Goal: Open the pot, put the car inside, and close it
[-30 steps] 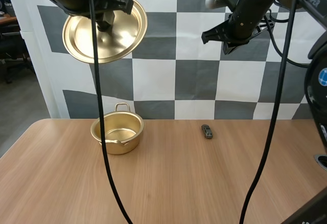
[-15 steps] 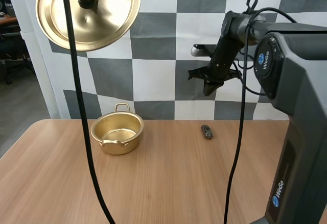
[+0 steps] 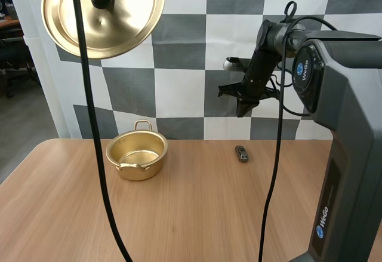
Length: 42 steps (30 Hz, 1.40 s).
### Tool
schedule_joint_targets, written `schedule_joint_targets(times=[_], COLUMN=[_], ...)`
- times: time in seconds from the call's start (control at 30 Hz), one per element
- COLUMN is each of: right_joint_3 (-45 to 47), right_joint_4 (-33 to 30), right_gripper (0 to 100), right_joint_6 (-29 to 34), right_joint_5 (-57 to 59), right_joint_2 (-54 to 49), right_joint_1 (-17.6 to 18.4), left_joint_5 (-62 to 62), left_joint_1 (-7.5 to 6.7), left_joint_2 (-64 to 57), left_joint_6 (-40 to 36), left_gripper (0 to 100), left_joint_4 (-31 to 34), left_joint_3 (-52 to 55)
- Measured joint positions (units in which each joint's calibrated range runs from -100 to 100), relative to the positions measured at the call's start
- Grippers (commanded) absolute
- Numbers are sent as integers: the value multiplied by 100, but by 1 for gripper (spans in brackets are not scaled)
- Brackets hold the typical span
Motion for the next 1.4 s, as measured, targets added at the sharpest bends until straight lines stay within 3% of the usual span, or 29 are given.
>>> schedule_joint_targets(times=[0.07,0.2,0.27,0.33,0.6,0.9,1.1,1.27,1.4], right_joint_3=[0,0,0,0,0,0,330,522,522], right_joint_4=[0,0,0,0,0,0,-43,-153,-404], right_gripper=[32,80,94,100,100,100,99,86,60], right_joint_6=[-97,-463,-526,-526,-570,-1153,-1195,-1195,-1195], right_joint_5=[0,0,0,0,0,0,0,-1,-17], right_joint_2=[0,0,0,0,0,12,464,925,1098], right_joint_1=[8,45,45,45,45,45,14,-63,-114], left_joint_5=[0,0,0,0,0,0,0,0,0], left_joint_1=[0,0,0,0,0,0,0,0,0], left_joint_2=[0,0,0,0,0,0,0,0,0], left_joint_6=[20,65,82,82,74,74,121,130,130], left_gripper=[0,0,0,0,0,0,0,0,0], left_joint_4=[0,-13,-13,-13,-23,-23,7,85,109], left_joint_3=[0,0,0,0,0,0,0,0,0])
